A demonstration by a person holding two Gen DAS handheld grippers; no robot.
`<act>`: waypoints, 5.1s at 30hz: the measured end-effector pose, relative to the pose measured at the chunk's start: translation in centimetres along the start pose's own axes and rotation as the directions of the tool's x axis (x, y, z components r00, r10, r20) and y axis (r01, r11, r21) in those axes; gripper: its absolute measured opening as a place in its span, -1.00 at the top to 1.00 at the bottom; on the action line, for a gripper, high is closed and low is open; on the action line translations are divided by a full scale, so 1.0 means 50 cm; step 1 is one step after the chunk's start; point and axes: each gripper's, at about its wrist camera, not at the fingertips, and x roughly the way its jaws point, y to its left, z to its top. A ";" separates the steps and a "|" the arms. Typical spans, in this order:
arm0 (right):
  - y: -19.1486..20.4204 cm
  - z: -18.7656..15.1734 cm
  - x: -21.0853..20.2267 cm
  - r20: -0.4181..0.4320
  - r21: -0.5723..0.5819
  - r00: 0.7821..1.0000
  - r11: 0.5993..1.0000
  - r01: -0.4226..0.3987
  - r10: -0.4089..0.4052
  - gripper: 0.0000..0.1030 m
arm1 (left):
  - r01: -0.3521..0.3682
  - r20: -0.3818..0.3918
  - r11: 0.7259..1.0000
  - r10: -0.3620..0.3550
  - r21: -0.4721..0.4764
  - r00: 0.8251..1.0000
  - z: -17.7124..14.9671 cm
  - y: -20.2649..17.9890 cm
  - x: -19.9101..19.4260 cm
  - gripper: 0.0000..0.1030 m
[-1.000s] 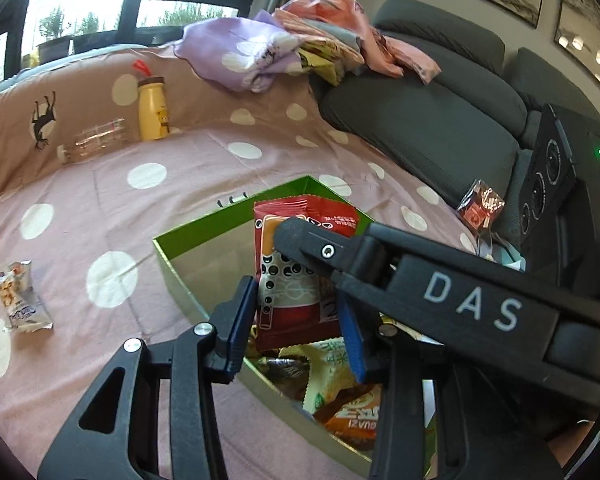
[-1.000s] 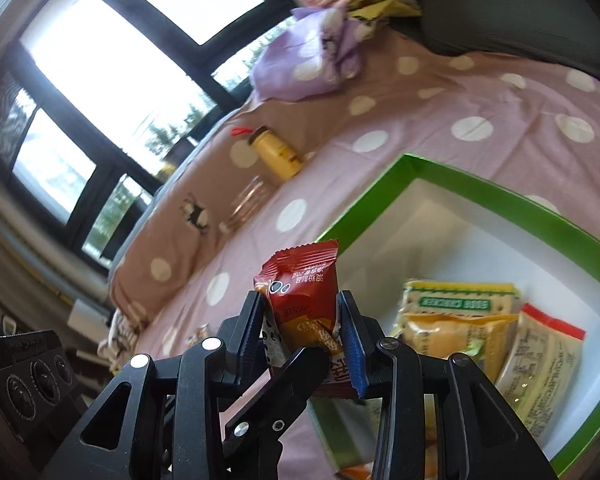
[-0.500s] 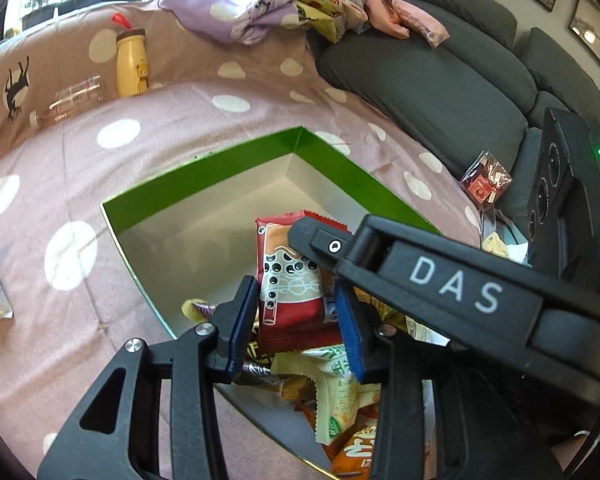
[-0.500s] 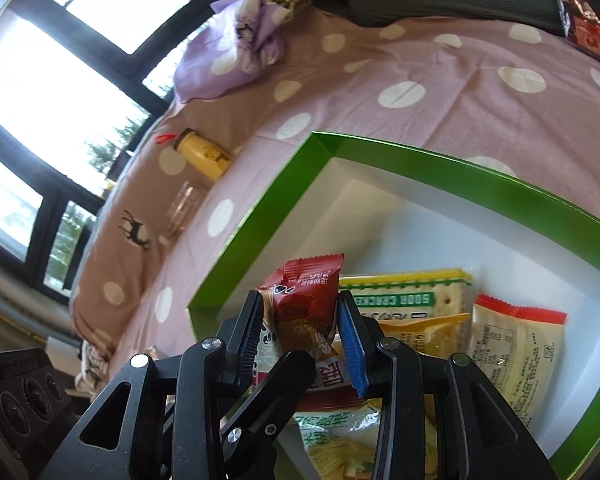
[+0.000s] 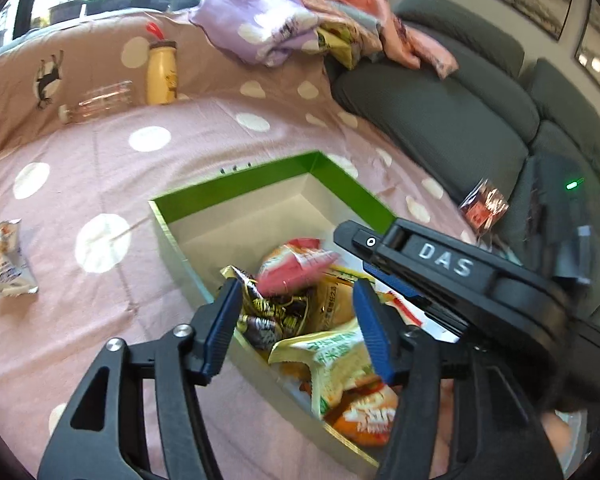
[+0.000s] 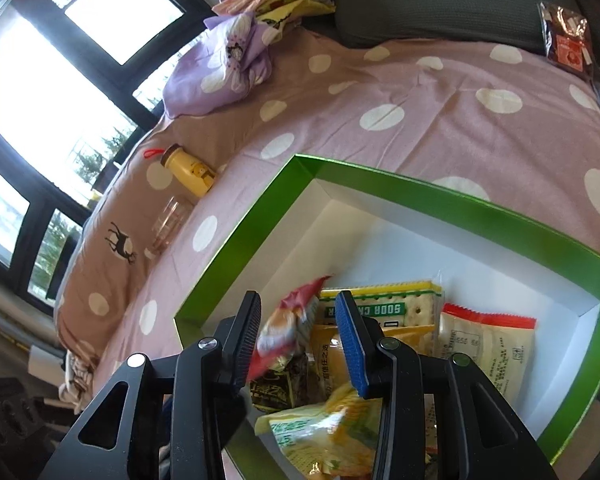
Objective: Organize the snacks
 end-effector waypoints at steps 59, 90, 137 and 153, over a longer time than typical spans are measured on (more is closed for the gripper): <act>0.498 -0.294 0.338 -0.367 -0.604 0.930 0.759 -0.242 0.005 0.13 | -0.499 -0.048 0.683 0.564 -0.534 0.824 -0.198 0.408 -0.342 -0.96; 0.307 -0.317 0.135 -0.602 -0.400 0.798 0.860 -0.318 0.016 -0.34 | -0.370 -0.052 0.785 0.399 -0.497 0.915 -0.203 0.373 -0.301 -0.96; 0.228 -0.131 -0.080 -0.226 -0.349 0.899 0.831 -0.434 0.375 0.02 | -0.157 0.253 0.987 0.156 -0.016 0.955 -0.060 0.061 -0.181 -0.04; 0.049 -0.014 -0.071 -0.037 -0.116 0.962 0.955 -0.272 0.270 0.02 | 0.020 0.072 0.992 -0.029 0.124 0.997 0.007 -0.054 0.000 -0.04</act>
